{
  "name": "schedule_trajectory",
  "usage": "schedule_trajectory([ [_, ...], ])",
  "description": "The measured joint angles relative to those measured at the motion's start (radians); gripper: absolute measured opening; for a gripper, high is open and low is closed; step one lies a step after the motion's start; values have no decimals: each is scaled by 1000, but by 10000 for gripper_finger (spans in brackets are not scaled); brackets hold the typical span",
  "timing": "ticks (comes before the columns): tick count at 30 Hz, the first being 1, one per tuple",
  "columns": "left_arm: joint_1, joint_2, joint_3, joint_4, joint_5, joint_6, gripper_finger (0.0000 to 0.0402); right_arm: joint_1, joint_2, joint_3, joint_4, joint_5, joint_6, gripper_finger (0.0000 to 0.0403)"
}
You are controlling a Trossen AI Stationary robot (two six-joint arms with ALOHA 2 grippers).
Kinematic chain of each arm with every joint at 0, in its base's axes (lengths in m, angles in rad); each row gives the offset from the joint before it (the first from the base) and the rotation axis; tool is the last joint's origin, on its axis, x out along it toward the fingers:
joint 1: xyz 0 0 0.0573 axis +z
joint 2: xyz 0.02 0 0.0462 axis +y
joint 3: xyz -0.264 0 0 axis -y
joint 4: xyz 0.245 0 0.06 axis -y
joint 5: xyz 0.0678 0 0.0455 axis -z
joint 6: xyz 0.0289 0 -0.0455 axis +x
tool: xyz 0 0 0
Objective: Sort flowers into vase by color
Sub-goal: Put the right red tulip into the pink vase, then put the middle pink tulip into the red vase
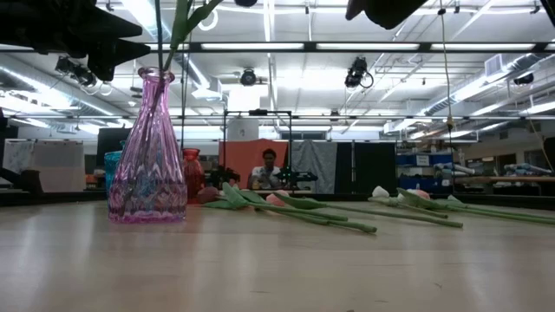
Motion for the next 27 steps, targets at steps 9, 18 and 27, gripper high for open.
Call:
schedule_trajectory([
  [9,0,0,0,-1,0,0,227,-16,-4,0,-194,37,105,83],
  [18,0,0,0,-9,-1,17,227,-2,-172,0,-749,135,298,154],
  [27,0,0,0,-6,-14,17,227,-37,-232,0,-1296,171,613,154],
])
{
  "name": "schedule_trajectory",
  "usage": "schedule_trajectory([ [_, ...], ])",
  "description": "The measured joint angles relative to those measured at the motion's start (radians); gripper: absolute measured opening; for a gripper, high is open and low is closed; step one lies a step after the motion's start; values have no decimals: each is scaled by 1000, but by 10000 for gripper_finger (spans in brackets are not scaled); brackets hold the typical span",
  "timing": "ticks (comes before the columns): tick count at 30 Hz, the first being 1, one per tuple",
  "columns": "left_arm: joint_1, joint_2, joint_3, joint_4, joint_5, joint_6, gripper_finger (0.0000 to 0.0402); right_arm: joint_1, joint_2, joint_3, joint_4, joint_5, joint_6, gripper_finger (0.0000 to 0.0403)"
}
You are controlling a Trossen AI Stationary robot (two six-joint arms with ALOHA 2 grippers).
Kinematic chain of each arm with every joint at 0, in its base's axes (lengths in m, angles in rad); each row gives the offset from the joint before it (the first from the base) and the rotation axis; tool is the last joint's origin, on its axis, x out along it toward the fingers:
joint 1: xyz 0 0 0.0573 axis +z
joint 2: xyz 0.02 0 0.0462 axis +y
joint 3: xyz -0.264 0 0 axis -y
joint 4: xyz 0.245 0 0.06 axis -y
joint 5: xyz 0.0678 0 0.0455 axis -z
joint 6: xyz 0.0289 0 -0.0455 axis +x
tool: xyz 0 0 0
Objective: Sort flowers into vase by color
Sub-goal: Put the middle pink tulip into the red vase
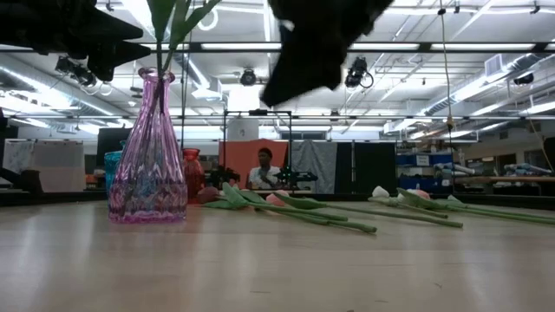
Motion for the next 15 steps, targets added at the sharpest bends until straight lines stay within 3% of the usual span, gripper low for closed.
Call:
schedule_trajectory([
  [7,0,0,0,0,0,-1,227,-102,75,-1,-273,-29,282,154],
  [15,0,15,0,8,-3,-2,227,-187,162,-1,-317,-145,312,154],
])
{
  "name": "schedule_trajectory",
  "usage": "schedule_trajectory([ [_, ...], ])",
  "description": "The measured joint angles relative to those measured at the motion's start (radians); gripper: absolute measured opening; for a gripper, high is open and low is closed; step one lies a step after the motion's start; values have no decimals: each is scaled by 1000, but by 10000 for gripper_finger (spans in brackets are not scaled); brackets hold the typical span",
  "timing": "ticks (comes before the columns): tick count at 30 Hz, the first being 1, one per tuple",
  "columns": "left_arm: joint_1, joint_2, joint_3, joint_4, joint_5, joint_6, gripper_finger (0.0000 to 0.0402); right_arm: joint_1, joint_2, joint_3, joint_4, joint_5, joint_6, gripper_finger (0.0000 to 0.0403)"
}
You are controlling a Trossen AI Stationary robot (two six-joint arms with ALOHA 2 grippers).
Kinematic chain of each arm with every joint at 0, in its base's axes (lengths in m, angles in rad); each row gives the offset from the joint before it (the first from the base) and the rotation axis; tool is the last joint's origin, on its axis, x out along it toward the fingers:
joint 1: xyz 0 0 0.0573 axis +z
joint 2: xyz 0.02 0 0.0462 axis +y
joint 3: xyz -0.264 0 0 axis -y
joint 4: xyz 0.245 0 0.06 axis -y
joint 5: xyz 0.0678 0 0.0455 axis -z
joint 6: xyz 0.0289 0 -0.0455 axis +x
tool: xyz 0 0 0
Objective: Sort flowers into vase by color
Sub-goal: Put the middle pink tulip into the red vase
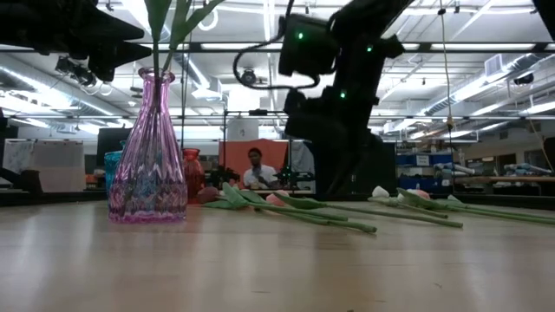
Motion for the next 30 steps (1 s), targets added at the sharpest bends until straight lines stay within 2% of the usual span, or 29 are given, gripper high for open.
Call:
schedule_trajectory([
  [7,0,2,0,-2,-1,0,227,-23,40,1,-29,-13,5,134],
  [15,0,3,0,0,-1,0,227,-30,46,2,-18,-7,-23,14],
  [20,0,3,0,19,7,-10,227,-76,44,0,63,-26,-119,19],
  [23,0,3,0,12,18,-16,227,-122,23,1,125,20,-170,10],
  [26,0,3,0,21,21,-1,227,-162,-21,3,223,56,-232,6],
  [30,0,3,0,41,77,13,227,-207,-72,3,377,57,-355,8],
])
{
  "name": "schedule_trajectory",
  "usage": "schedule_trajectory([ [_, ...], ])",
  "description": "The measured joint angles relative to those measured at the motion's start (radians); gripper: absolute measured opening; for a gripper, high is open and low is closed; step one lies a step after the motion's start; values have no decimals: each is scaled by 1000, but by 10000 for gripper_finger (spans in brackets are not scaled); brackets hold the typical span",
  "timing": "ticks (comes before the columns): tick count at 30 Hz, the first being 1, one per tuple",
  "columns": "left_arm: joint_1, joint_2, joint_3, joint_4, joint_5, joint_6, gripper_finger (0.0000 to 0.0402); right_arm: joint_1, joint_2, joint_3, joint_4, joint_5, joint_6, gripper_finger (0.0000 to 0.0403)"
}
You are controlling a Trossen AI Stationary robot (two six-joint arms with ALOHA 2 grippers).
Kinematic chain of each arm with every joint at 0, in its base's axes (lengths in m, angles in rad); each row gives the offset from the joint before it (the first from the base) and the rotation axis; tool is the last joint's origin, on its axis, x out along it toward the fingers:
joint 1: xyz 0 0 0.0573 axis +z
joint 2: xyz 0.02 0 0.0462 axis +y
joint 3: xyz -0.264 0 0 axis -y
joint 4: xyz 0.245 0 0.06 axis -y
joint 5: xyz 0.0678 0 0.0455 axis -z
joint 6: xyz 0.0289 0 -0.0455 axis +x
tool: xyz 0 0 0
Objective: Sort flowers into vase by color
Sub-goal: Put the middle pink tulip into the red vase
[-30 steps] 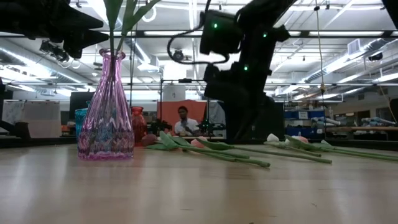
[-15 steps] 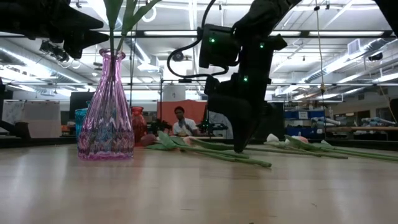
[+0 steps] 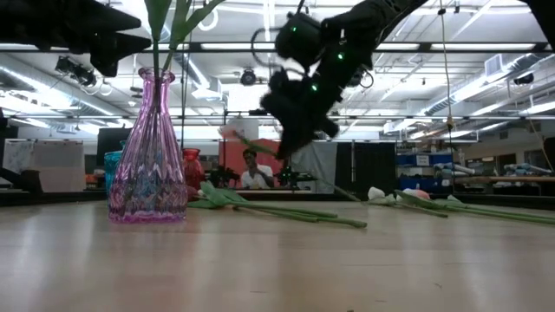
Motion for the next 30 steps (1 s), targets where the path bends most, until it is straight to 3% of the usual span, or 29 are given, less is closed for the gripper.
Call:
schedule_trajectory([
  [3,0,0,0,4,3,27,227,-28,-22,0,240,-43,-154,8],
  [10,0,-1,0,-21,-86,78,227,-133,3,0,759,-425,-243,8],
  [16,0,-26,0,13,-124,104,227,-157,97,5,1138,-475,-209,9],
  [21,0,-39,0,28,-139,123,227,-172,181,135,1142,-508,-173,9],
  [30,0,-39,0,31,-174,136,227,-175,376,502,964,-528,-247,9],
])
